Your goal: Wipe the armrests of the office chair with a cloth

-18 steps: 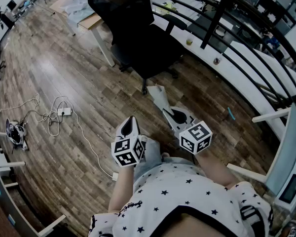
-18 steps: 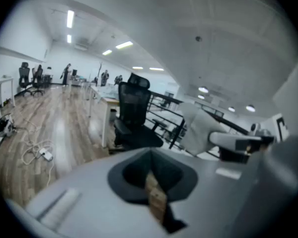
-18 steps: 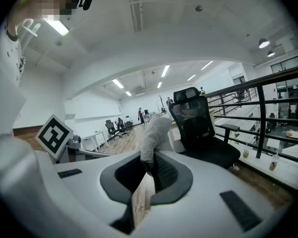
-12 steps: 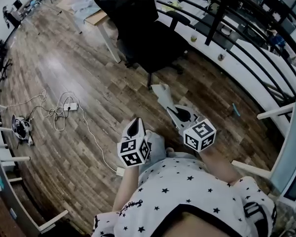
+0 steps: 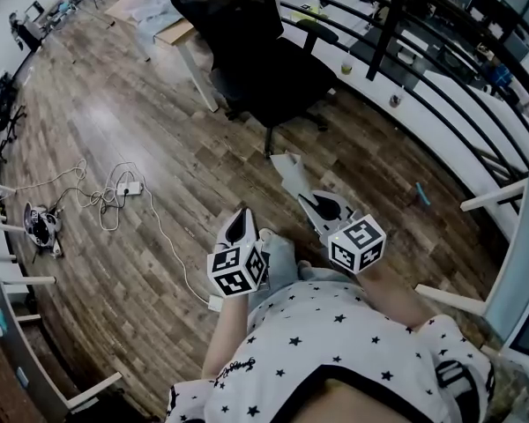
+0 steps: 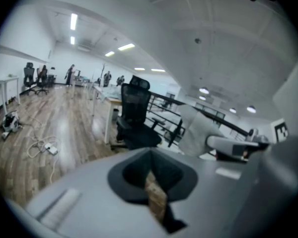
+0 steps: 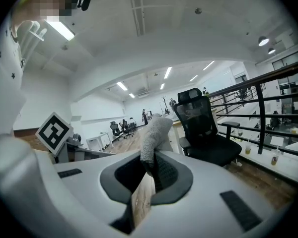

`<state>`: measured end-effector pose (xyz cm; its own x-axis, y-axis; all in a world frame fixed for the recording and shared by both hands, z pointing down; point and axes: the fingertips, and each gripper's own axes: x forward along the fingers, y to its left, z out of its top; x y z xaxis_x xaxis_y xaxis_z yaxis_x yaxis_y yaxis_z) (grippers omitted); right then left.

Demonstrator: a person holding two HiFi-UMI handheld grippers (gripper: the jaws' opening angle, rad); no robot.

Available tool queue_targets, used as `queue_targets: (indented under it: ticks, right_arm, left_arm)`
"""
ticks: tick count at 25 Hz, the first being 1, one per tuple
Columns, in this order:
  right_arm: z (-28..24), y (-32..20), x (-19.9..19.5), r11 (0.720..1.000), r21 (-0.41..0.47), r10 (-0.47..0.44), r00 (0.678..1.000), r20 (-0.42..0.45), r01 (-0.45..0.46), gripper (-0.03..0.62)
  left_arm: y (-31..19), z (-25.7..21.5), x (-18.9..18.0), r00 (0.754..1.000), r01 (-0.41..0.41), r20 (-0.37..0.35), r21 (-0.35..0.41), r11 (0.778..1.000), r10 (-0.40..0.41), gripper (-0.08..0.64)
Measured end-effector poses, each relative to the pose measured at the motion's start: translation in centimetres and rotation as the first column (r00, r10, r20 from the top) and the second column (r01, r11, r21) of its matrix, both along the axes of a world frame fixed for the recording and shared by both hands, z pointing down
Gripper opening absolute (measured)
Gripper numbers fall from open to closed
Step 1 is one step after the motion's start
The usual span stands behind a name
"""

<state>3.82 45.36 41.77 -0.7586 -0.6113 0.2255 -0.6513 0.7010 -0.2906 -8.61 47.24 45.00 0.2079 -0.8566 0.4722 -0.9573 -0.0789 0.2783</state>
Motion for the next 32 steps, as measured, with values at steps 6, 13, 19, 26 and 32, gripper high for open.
queue_targets:
  ticks: [6,13,19,26,32]
  right_arm:
    - [0.7,0.9,0.1,1.0,-0.022,-0.018,1.0,0.013,0.019,0.028]
    - [0.6,-1.3,-0.3,1.0,-0.023,-0.019,0.999,0.028,0.02,0.028]
    - [0.3,-5.1,-0.8,1.0,-0.021,-0.007,0.999,0.039,0.008,0.028]
    - [0.4,-9.8,-2.4,1.0,-0.025,-0.015,1.0,0.027,0.015,0.029]
    - [-0.2,-14.2,-4.2,1.0,-0.02,-0.022,1.0,0.013,0.022,0.029]
  left_arm:
    - [0.9,0.9,0.0,1.0,0.02,-0.017,-0.017,1.0,-0.02,0.003]
    - [-1.8,1.2,-0.2,1.0,0.003,-0.016,-0.016,1.0,-0.003,0.003]
    - [-6.1,0.7,-0.8,1.0,-0.015,-0.015,-0.001,1.0,0.015,0.003]
    - [-10.9,1.1,-1.9,0.999,-0.031,-0.022,-0.009,0.999,0.031,0.003]
    - [-15.1,0.8,-3.7,0.999,-0.036,-0.02,-0.017,0.999,0.035,0.003]
